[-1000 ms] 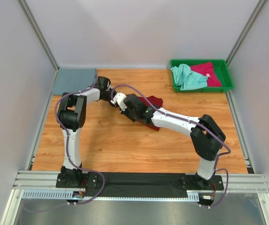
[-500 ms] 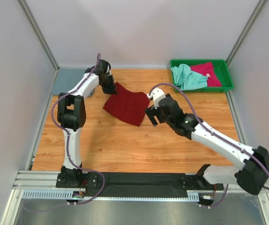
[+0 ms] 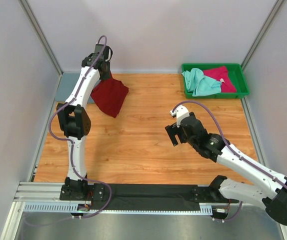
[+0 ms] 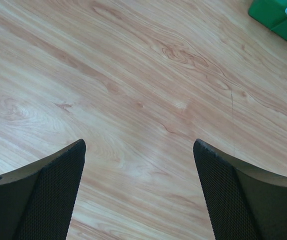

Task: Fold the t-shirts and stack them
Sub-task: Neatly place the folded tshirt to the corner

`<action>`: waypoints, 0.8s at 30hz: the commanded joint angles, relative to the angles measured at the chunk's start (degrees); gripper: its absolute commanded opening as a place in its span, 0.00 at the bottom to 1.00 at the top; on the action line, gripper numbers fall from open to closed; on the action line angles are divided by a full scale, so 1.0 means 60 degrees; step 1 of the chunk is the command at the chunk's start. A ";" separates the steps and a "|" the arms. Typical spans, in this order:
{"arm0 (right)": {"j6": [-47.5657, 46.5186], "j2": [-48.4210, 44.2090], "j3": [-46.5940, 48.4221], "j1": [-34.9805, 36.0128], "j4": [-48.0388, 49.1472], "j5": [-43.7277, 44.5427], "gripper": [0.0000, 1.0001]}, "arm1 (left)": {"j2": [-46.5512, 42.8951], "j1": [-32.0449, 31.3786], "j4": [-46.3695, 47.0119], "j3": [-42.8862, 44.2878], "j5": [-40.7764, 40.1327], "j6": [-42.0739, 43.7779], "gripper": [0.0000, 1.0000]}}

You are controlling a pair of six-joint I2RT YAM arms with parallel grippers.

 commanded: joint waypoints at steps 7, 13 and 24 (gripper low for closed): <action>0.0082 -0.0467 0.0012 -0.0215 -0.0144 0.0150 0.91 | 0.0447 0.0449 0.1058 0.1479 -0.1208 0.1596 0.00; 0.0068 -0.0248 0.0115 -0.0332 0.0119 0.0136 0.91 | 0.0666 0.0551 0.1502 0.1888 -0.1356 0.2447 0.00; 0.0068 0.0192 0.0217 -0.0405 0.0516 0.0150 0.91 | 0.0667 0.0742 0.1955 0.1978 -0.1223 0.2901 0.00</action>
